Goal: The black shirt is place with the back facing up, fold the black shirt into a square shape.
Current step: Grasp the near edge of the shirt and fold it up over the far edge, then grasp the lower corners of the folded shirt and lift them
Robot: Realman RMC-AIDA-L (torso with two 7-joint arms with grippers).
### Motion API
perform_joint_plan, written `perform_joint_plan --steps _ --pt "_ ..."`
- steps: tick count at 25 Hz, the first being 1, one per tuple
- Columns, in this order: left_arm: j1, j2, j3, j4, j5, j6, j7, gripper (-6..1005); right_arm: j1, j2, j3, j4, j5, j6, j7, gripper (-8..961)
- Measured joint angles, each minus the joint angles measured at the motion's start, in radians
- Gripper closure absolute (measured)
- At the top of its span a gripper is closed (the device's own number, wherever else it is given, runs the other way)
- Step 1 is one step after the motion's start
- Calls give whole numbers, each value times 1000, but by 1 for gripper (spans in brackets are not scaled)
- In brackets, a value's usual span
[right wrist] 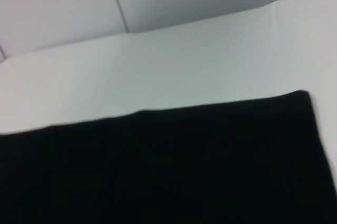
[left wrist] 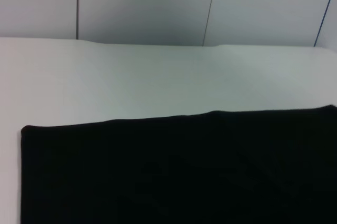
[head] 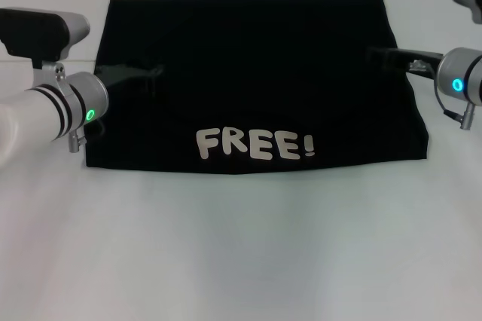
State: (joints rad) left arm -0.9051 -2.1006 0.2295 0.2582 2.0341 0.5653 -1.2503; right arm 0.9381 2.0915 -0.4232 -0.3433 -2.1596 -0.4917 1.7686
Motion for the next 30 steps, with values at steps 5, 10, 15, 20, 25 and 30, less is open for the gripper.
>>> perform_joint_plan --steps 5,10,15,20,25,30 --pt "0 -5 23 28 -3 -37 -2 622 -29 -4 -1 -28 110 -13 -36 485" --pt "0 -1 23 64 -7 -42 -3 441 -60 -8 -1 -39 209 -44 -82 358" --pt "12 2 68 116 0 -30 -90 338 -72 -10 -2 -41 220 -63 -83 247" --pt "74 3 270 222 0 16 -304 249 -79 -16 2 -41 221 -84 -78 247" --pt "145 17 312 299 0 115 -433 223 -103 -29 4 -42 239 -216 -69 252" --pt "233 30 300 371 0 248 -545 227 -154 -56 5 -42 249 -415 -66 256"
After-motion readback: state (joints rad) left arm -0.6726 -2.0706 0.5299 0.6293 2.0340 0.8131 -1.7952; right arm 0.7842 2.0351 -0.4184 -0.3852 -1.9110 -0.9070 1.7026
